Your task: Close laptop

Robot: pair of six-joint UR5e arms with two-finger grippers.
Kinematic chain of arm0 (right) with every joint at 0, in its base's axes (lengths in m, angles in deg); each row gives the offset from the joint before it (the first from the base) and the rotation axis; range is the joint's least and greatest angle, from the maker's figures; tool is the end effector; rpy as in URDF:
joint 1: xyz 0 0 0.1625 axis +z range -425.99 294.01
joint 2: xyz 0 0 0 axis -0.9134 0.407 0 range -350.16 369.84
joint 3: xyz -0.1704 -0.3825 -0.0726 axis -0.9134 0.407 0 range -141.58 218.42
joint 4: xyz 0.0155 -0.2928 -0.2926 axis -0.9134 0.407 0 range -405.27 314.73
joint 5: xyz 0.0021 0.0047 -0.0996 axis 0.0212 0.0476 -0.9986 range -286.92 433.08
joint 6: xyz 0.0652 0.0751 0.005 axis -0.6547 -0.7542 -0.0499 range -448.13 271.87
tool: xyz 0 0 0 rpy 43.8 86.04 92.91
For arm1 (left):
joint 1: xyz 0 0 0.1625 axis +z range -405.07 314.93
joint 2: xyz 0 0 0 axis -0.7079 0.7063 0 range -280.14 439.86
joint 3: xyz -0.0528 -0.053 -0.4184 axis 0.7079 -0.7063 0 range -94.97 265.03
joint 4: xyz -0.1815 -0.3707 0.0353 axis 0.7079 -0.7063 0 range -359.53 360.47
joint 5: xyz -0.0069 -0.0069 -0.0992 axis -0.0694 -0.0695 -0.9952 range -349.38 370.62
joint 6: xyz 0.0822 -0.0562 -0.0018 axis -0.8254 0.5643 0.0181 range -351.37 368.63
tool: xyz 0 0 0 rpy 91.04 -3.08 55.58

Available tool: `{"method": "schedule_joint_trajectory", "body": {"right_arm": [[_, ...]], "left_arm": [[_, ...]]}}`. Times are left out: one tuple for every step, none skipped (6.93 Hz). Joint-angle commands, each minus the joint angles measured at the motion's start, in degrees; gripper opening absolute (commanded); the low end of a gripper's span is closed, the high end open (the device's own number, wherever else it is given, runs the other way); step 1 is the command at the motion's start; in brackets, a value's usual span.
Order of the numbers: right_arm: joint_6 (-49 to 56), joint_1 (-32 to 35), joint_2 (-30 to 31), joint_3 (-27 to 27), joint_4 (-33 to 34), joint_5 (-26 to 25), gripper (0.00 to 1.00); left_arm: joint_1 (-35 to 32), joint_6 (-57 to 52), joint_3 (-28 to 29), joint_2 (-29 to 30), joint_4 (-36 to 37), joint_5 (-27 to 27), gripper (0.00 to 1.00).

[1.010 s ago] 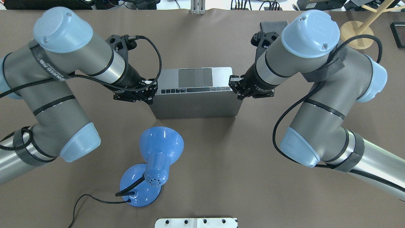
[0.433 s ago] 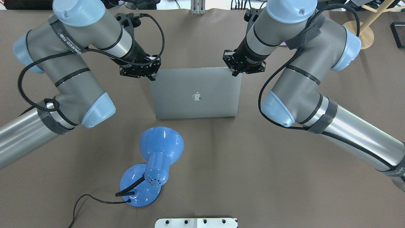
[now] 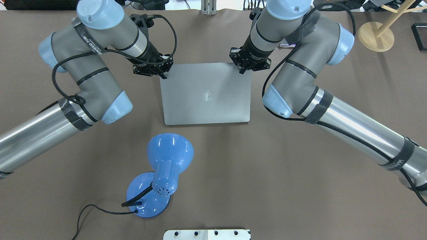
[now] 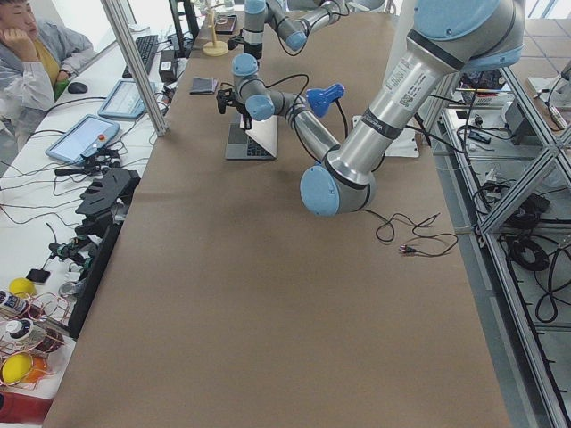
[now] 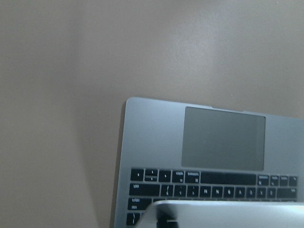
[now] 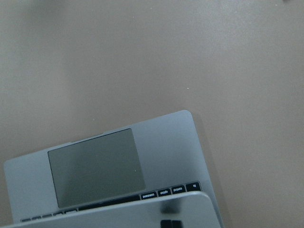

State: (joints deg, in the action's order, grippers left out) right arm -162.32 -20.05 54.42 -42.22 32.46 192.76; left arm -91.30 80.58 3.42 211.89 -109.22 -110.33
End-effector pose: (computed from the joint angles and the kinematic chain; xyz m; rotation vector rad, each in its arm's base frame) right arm -0.4617 -0.5979 0.2131 0.0050 -0.9580 0.2667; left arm 0.4519 -0.5906 0.2321 0.0589 1.0331 -0.1962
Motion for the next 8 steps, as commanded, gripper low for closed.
{"method": "schedule_joint_trajectory", "body": {"right_arm": [[0.1, 0.1, -3.6, 9.1, -4.7, 0.0, 0.00], [0.1, 0.1, -4.9, 12.8, -6.7, 0.0, 0.00], [0.1, 0.1, -5.6, 15.7, -8.3, 0.0, 0.00], [0.1, 0.0, -5.7, 17.5, -10.2, 0.0, 0.00], [0.1, 0.0, -5.8, 18.4, -10.4, 0.1, 0.00], [0.1, -0.1, -6.0, 19.6, -10.5, 0.3, 0.00], [0.1, -0.1, -6.3, 20.0, -10.5, 0.5, 0.00], [0.1, -0.1, -6.4, 20.5, -10.5, 0.9, 0.00]], "left_arm": [[0.1, 0.0, 8.0, 2.7, -4.8, 2.7, 0.00], [0.2, 0.0, 10.6, 3.7, -6.1, 3.4, 0.00], [0.4, -0.1, 13.0, 5.0, -7.0, 4.8, 0.00], [1.3, -0.1, 15.6, 6.0, -8.6, 6.3, 0.00], [1.7, -0.2, 16.2, 6.0, -8.9, 6.4, 0.00], [2.2, -0.2, 17.3, 6.0, -9.7, 6.9, 0.00], [2.6, -0.2, 17.9, 6.0, -9.8, 7.2, 0.00], [3.0, -0.2, 18.4, 6.1, -9.9, 7.2, 0.00]]}}
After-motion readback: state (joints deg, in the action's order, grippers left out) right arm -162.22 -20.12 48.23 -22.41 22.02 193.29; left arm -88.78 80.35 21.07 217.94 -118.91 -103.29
